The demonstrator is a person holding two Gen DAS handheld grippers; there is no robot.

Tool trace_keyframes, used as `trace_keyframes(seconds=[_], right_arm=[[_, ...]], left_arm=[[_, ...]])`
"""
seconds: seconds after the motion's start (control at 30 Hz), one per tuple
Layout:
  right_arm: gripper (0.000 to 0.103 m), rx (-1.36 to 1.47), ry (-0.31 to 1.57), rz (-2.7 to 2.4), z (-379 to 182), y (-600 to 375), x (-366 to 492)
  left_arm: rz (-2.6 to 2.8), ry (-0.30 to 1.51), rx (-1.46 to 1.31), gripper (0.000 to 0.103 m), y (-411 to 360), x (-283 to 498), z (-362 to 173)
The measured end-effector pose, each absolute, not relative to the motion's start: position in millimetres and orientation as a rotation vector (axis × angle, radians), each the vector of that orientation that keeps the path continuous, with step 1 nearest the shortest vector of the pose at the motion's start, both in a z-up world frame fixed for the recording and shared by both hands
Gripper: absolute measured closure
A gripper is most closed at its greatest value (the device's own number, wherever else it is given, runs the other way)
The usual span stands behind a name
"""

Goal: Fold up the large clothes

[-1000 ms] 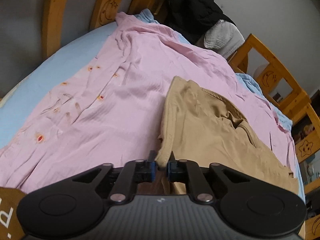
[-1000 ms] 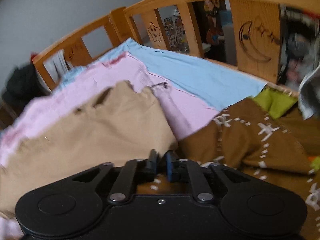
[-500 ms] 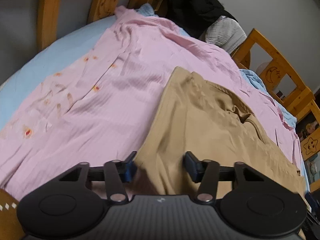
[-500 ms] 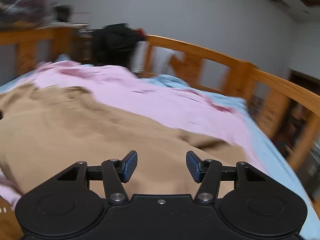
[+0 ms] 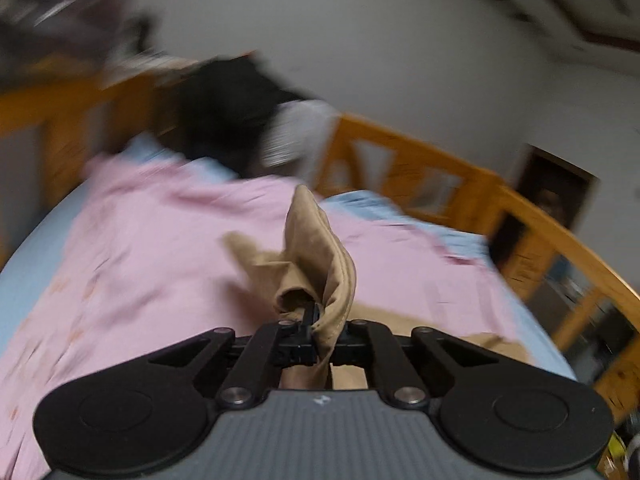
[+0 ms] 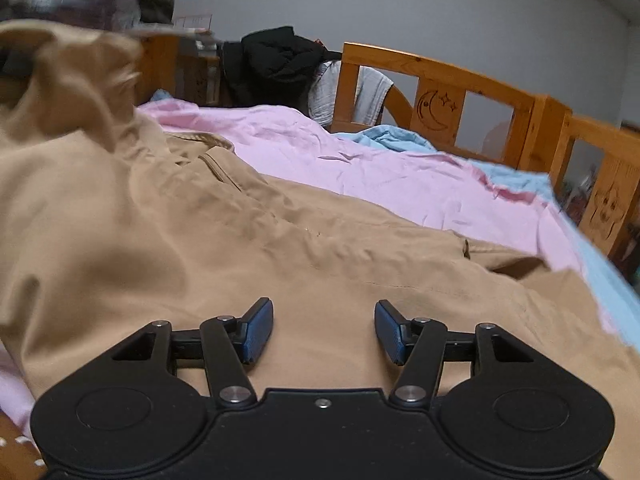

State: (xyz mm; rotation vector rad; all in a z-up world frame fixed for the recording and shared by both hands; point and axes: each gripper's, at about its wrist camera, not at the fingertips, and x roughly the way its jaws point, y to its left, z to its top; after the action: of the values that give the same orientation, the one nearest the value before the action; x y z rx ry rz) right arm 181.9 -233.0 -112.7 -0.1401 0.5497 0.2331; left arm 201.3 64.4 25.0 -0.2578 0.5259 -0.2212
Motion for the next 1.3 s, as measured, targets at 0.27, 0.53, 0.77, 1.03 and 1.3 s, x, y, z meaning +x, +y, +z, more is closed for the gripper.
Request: trace_keyframes(seconds=[0.27, 0.53, 0.77, 1.03, 1.3], right_arm=[[0.038, 0.275, 0.536, 0.23, -63, -336, 154], [0.016, 1.079, 0.656, 0.441, -59, -446, 172], [0.012, 1.21, 0.697, 0.475, -62, -459, 207], [0.027, 0.822, 0.771, 0.44, -34, -462, 214], [0.075, 0.469, 0.76, 0.292, -45, -475, 195]], left_arm=[[-0.522, 0.654, -0.044, 0.1, -49, 242, 72], [-0.747, 0.746, 0.315, 0.1, -155, 220, 54], [-0.86, 0.785, 0.406, 0.1, -202, 185, 16], [-1.001, 0.85, 0.324, 0.1, -224, 189, -20], [-1.053, 0.887, 0.261, 0.1, -258, 195, -65]])
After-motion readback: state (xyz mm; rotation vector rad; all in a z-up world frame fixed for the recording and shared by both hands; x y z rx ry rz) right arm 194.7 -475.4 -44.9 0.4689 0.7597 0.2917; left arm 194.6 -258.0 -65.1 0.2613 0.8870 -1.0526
